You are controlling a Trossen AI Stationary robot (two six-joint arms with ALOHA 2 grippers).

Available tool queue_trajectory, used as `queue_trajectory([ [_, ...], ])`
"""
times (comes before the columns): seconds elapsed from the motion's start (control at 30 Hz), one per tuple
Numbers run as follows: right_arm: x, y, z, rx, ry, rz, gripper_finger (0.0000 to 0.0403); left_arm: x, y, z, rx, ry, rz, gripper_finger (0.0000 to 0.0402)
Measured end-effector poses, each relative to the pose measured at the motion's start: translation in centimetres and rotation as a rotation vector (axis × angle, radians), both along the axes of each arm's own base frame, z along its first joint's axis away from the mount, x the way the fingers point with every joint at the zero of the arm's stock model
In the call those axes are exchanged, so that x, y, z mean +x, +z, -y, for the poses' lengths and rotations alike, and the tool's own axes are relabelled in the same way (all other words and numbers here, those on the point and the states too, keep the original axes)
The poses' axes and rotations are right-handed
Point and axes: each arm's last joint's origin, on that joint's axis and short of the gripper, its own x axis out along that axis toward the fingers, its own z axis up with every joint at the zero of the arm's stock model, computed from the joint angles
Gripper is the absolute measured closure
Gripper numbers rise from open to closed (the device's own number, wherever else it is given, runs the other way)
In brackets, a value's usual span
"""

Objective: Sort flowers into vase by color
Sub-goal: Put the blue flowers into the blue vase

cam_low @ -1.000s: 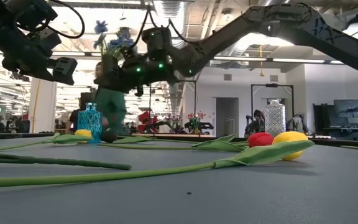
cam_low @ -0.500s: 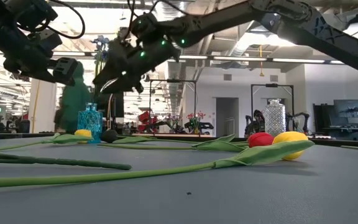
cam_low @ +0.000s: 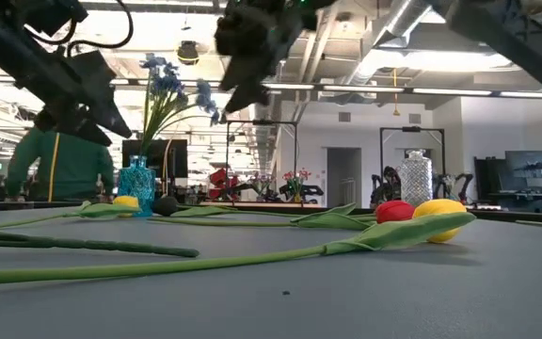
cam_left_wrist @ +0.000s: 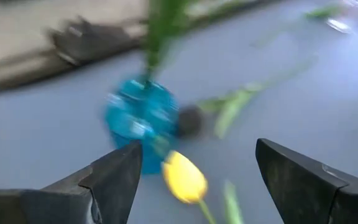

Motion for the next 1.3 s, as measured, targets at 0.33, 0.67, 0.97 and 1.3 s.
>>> queue_trajectory([
  [0.33, -5.2, 3.4, -6.1, -0.117, 0.164, -0.081, 0.0121, -0.4, 2.0, 2.0, -0.429, -0.230, -0.101, 0.0100],
  [0.67, -11.0, 1.0, -8.3, -0.112, 0.130, 0.063, 0.0121, 0.1, 3.2, 4.6, -0.713, -0.345, -0.190, 0.0100],
  [0.97, -15.6, 0.1, -11.1, -0.069, 0.128, 0.208, 0.0121, 3.2, 7.2, 8.1, -0.795, -0.723, -0.138, 0.0100],
  [1.3, -16.6, -1.2, -15.0, -0.097, 0.136, 0.284, 0.0121, 9.7, 8.5, 13.7, -0.546, -0.926, -0.279, 0.0100],
])
